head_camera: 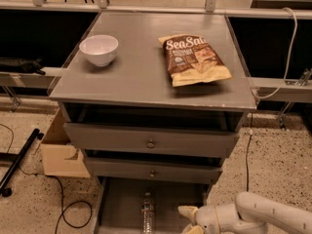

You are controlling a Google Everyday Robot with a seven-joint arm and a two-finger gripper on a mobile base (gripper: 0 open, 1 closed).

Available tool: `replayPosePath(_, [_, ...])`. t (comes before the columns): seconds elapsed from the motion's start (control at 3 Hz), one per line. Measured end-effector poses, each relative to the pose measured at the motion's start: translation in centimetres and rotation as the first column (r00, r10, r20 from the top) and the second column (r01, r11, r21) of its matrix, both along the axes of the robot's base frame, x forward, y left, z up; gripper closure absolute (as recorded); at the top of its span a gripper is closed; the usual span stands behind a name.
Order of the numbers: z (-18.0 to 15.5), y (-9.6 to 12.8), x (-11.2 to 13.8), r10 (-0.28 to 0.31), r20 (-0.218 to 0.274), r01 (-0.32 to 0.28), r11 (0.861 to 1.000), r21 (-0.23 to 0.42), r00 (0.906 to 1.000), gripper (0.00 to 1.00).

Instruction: Pick water bottle from bottom drawer and place on counter

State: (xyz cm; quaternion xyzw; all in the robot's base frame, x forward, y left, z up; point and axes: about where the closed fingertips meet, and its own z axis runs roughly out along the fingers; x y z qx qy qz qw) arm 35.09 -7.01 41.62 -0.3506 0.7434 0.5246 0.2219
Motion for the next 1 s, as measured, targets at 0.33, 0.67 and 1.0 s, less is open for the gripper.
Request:
replayPosePath(0.33, [0.86, 0.64, 0.30, 0.102, 0.064, -0.103, 0.995, 0.011, 0.9927, 0.00])
replayPosePath(0.67, [1.36, 1.21, 0.15, 0.182, 0.150, -0.183, 0.983, -0.005, 0.9718, 0.00])
replayPosePath(1.0, [1.32, 1.20, 0.18, 0.180, 0.149, -0.181, 0.984, -0.006, 0.9723, 0.00])
